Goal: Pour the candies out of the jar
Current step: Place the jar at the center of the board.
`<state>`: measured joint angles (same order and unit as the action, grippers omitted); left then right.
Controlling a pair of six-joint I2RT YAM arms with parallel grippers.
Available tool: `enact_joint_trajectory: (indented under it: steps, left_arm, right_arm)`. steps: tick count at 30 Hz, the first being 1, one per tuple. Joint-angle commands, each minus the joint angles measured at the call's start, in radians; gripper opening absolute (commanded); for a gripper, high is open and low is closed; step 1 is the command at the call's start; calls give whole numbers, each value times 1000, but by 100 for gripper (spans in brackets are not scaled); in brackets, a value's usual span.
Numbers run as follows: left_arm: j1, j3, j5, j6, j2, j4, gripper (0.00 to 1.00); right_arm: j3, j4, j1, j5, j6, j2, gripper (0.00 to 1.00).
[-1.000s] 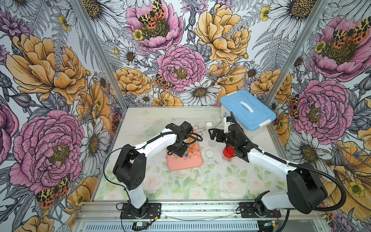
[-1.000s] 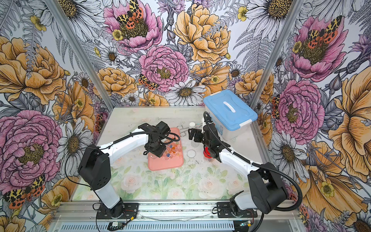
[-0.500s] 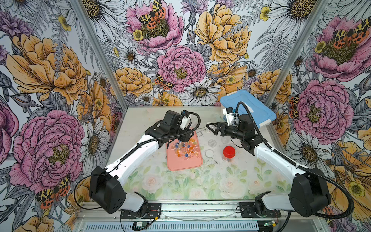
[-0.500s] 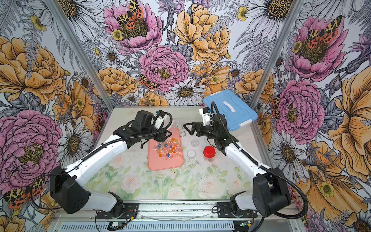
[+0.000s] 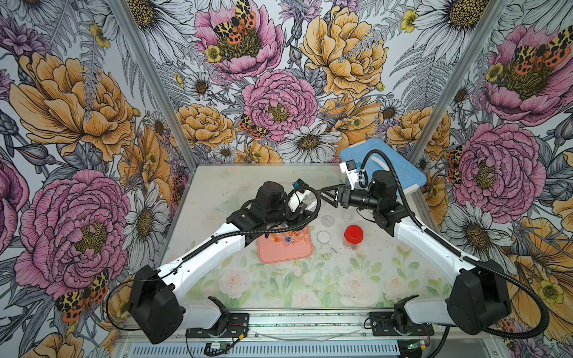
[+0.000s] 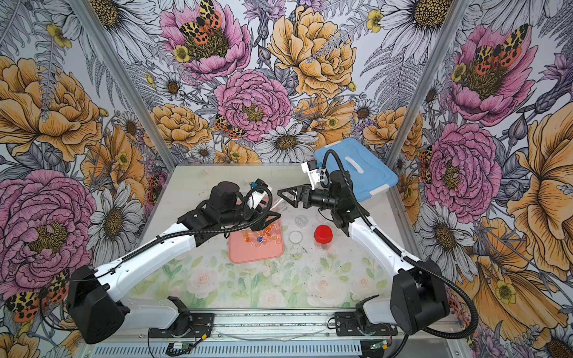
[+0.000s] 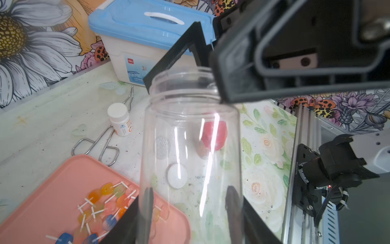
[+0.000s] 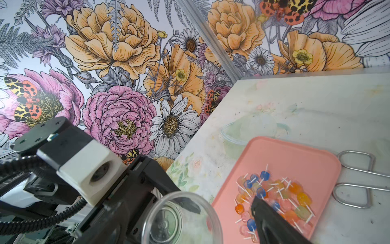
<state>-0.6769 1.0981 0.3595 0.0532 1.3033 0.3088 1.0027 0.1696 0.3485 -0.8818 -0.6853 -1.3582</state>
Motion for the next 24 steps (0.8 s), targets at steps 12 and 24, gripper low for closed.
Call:
enact_joint_trajectory:
  steps: [12, 24]
  left_arm:
    - [-9, -40, 19, 14, -36, -110, 0]
    - [-11, -45, -14, 2, -33, -118, 14]
  right_arm:
    - [-64, 275, 31, -94, -159, -32, 80]
    - [-57, 251, 33, -84, -146, -38, 48]
